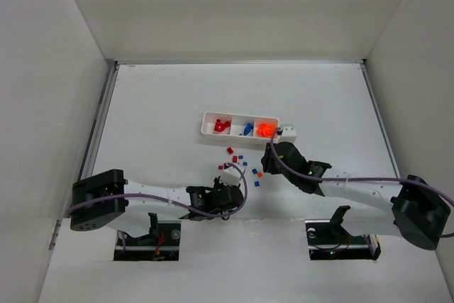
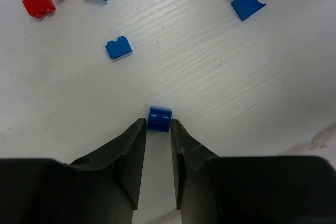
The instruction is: Sort the legos into containers by color
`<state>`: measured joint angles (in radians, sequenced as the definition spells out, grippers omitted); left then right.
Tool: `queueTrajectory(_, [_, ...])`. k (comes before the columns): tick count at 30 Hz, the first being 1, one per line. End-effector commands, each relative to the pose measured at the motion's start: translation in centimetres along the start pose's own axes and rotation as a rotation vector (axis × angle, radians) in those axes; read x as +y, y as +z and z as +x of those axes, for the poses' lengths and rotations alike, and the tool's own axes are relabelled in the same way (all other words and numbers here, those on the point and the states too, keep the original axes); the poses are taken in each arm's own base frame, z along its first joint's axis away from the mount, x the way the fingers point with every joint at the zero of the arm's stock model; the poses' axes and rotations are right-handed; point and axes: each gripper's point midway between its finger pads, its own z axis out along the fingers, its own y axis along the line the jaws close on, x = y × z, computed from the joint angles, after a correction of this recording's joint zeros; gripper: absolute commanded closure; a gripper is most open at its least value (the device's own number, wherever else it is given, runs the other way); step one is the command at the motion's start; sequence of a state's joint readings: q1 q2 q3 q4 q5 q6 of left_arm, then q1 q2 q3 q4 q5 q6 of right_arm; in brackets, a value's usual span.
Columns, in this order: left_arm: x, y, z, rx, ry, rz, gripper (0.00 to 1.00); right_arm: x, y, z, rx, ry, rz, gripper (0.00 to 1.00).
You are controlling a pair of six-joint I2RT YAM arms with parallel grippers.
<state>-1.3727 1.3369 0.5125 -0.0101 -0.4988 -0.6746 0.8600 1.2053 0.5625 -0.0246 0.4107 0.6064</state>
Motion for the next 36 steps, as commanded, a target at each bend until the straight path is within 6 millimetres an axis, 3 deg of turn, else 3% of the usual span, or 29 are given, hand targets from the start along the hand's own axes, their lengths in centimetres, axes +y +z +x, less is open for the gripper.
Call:
queueTrajectory(1, [-0.1, 0.2, 1.3, 0.034, -0.004, 0.035, 0.79, 0.6, -0.9, 1.8, 0.023, 0.047, -0.027, 0.57])
queueTrajectory(6, [-0.5, 0.0, 1.0, 0.032, 0.004, 0.052, 0.84, 1.2, -2.1, 3.7, 0.062, 0.064, -0.053, 0.57])
queueTrajectory(9, [-0.3, -0.5, -0.8, -0.014, -0.030, 0.050, 0.86, 2.1, -3.0, 4.4, 0.078, 0.043, -0.085, 0.55])
queueTrajectory(15, [0.9, -1.2, -8.6, -0.169, -0.185, 0.042, 0.86, 3.0, -3.5, 5.4, 0.095, 0.013, -0.111, 0.54])
queueTrajectory(20, [2.1, -0.5, -16.1, -0.309, -0.274, 0.030, 0.86, 3.0, -3.1, 5.5, 0.082, 0.032, -0.113, 0.51])
queueTrajectory(24, [3.4, 1.1, -21.1, -0.399, -0.321, 0.004, 0.86, 3.4, -2.7, 6.1, 0.089, 0.018, -0.117, 0.48])
queueTrajectory(28, [5.1, 4.6, -24.4, -0.392, -0.361, -0.008, 0.85, 3.4, -2.2, 6.5, 0.092, 0.008, -0.104, 0.47])
queueTrajectory(33, [6.6, 9.1, -25.0, -0.335, -0.371, -0.062, 0.85, 3.7, -2.0, 6.6, 0.089, -0.008, -0.089, 0.48])
queueTrajectory(36, [6.8, 10.5, -24.8, -0.314, -0.363, -0.083, 0.83, 4.1, -1.9, 7.1, 0.104, -0.032, -0.088, 0.50])
